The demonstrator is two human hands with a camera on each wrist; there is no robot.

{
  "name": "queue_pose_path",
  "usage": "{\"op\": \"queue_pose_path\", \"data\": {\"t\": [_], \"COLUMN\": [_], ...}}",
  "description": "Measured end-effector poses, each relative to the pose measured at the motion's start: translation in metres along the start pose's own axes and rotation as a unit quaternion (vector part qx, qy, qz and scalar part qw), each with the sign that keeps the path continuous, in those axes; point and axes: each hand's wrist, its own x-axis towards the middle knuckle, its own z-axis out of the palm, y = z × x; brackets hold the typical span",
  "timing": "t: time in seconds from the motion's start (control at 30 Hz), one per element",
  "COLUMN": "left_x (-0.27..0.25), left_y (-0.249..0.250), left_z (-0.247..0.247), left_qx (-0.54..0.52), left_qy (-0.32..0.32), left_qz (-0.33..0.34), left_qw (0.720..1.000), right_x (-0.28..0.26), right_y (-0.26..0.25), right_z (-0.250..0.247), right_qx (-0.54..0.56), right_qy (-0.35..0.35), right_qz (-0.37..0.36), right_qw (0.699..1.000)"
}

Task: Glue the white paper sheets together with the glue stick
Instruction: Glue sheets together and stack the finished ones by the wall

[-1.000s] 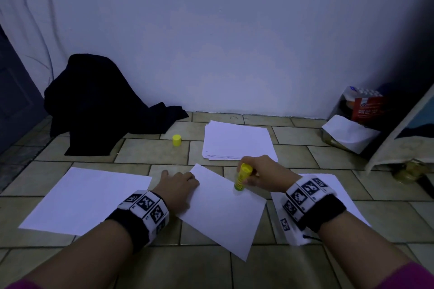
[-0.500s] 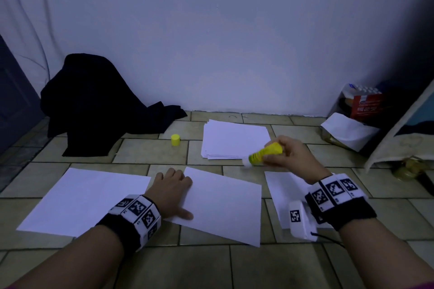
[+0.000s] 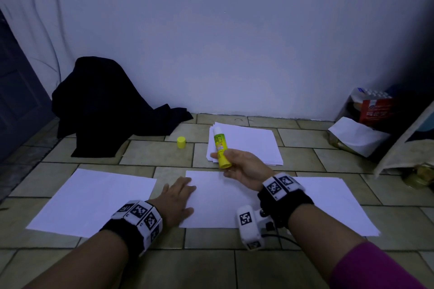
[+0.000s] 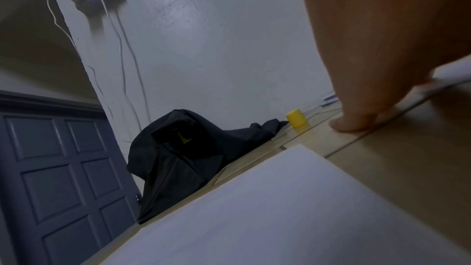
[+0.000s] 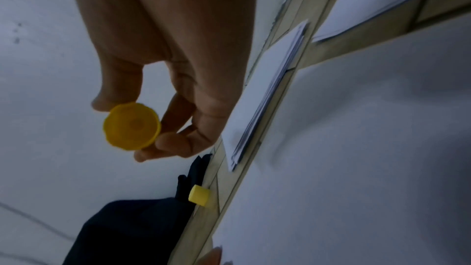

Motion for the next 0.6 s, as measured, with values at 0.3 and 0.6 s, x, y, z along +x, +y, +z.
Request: {"op": "queue_pose_path", "data": {"t": [0.3,0.6], "left_x": [0.0,0.005], "left_y": [0.0,-0.002], "left_z": [0.008,0.011], "left_qx": [0.024,0.013], "left_qy": [-0.024,-0.021], "left_qz": [-0.021,-0.018], "left_qw": [0.999,1.0], "right_x": [0.044,0.087], "right_y": [-0.009,0.006], "right_z": [0.039,0.065], "right_qx": [-0.11,-0.54], "right_qy": [0.042,0.107], "right_qz": [-0.032,-0.084], "right_qw": [0.993,0.831]}}
